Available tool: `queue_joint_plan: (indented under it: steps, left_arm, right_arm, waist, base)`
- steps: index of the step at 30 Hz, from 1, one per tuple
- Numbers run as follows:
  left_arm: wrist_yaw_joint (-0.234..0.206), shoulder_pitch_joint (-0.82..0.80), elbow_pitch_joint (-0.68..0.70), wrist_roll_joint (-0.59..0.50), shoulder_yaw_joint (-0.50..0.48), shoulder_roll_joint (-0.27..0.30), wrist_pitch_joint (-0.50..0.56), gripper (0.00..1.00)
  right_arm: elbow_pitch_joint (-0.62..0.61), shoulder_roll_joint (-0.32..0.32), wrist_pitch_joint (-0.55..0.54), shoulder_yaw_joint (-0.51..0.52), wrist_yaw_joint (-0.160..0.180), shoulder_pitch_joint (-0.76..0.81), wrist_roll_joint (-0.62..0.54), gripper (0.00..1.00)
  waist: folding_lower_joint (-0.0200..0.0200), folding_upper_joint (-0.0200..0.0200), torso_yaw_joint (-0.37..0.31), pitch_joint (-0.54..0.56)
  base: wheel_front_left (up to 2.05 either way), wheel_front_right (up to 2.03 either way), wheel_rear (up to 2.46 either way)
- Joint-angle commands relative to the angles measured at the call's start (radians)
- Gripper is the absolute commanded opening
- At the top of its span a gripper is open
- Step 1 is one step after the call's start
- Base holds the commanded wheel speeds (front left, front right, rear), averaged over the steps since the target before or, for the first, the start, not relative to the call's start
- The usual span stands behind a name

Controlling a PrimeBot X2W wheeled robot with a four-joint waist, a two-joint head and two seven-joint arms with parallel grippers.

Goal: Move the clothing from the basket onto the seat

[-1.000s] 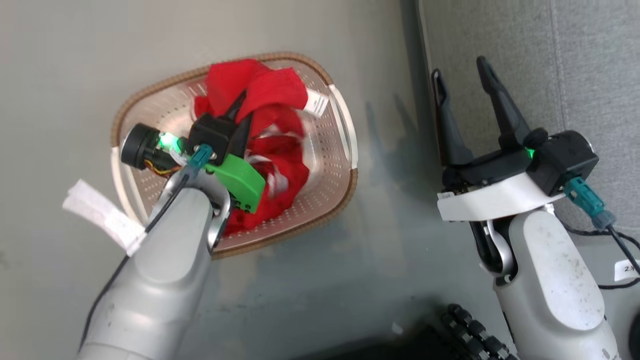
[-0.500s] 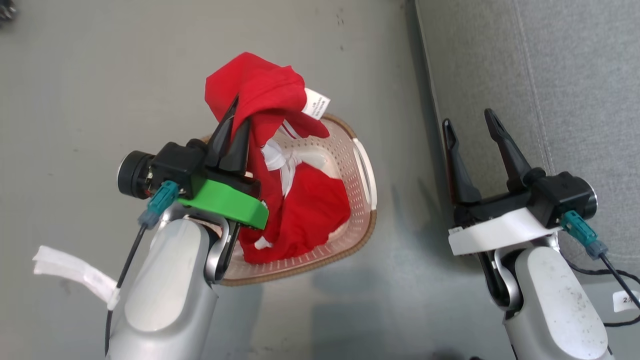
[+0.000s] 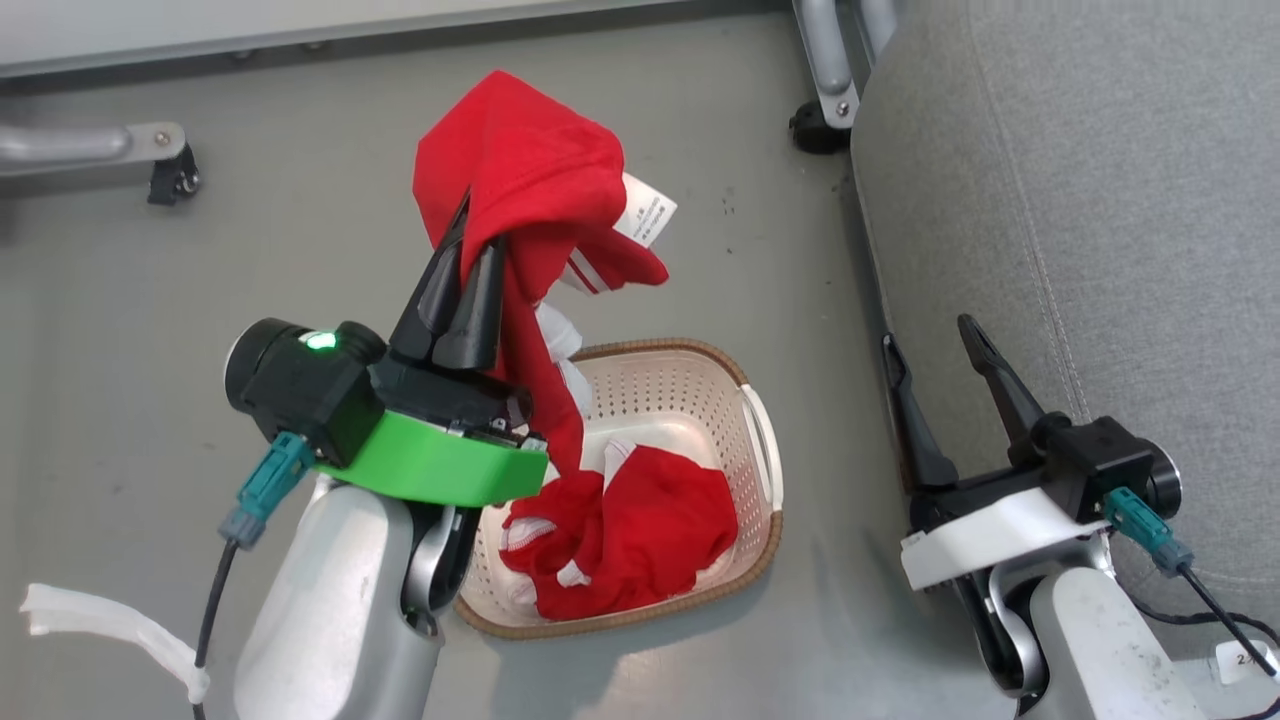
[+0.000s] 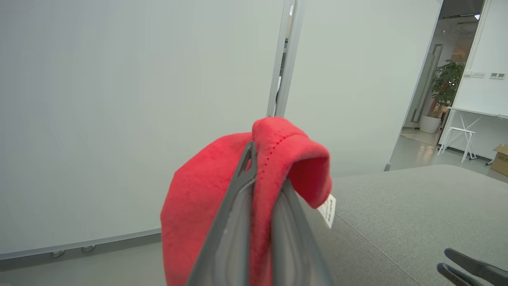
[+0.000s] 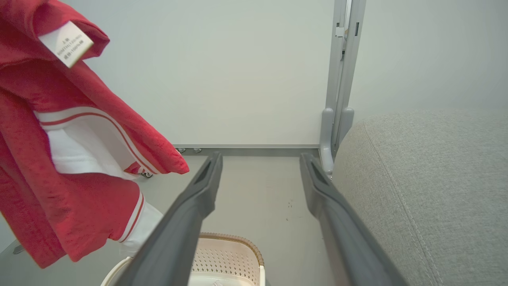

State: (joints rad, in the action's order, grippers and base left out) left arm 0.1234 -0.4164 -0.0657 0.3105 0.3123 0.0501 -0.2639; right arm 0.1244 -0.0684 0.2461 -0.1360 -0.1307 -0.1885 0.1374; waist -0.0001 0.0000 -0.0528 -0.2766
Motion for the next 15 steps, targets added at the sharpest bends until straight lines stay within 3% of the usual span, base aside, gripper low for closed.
queue_joint_plan:
  steps: [1,15]
  left_arm:
    - [0.0,0.026,0.015,-0.005,0.0,0.001,-0.001,0.0]
    - [-0.025,0.166,0.099,-0.032,0.015,0.001,-0.001,0.0]
  right_arm:
    - [-0.002,-0.001,-0.004,-0.002,0.0,0.02,0.003,1.0]
    - [-0.033,0.004,-0.043,-0.023,0.0,0.12,0.012,1.0]
  waist:
    - [0.0001,0.0,0.014,0.062]
    - [0.0001,0.0,0.02,0.165]
  base:
    - [0.0,0.0,0.0]
    - [0.0,0.0,0.0]
